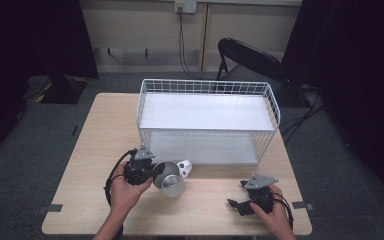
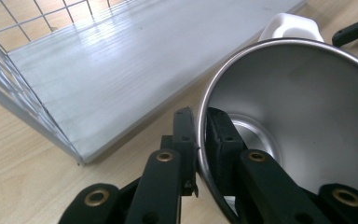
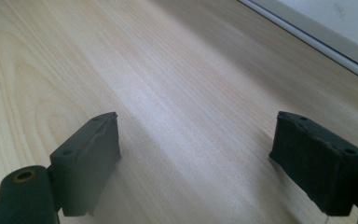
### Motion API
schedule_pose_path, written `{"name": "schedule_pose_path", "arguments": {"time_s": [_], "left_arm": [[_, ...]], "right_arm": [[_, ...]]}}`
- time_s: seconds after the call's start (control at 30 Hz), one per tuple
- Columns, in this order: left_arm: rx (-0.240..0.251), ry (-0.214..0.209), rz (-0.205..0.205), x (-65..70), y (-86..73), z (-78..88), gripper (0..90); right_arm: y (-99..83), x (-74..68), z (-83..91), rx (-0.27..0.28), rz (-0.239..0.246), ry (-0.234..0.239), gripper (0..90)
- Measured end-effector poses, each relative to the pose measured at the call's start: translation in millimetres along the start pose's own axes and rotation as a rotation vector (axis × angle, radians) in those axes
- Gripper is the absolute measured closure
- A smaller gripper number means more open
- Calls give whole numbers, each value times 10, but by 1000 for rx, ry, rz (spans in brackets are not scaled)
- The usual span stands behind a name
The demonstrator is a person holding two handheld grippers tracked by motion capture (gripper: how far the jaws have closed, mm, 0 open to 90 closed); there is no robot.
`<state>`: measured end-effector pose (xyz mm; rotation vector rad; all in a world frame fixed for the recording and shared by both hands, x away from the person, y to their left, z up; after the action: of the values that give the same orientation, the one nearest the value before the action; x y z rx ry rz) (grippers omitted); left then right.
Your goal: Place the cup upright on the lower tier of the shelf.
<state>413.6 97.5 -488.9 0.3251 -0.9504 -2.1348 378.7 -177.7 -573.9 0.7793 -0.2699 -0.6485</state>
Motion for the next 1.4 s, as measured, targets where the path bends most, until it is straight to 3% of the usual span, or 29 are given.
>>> {"name": "schedule_pose_path", "arguments": {"time_s": [0.7, 1.4], "left_arm": [[53, 71, 26, 11, 288, -140, 829], [91, 126, 22, 33, 507, -217, 830]], "right_arm": [[-1, 0, 0, 0, 1, 1, 144], [-1, -1, 1, -1, 0, 1, 144]]}}
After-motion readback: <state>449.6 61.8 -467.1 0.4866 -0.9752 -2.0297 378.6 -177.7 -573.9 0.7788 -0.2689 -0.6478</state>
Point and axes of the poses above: each handheld gripper's, and its own axes: z roughly backward along the jaws, y roughly out of its top, x roughly to its right, the point moved 10 cm from there along -z, roughly forward along the jaws, and after that the axes turned 1 degree about -x, right-handed, at the moved point
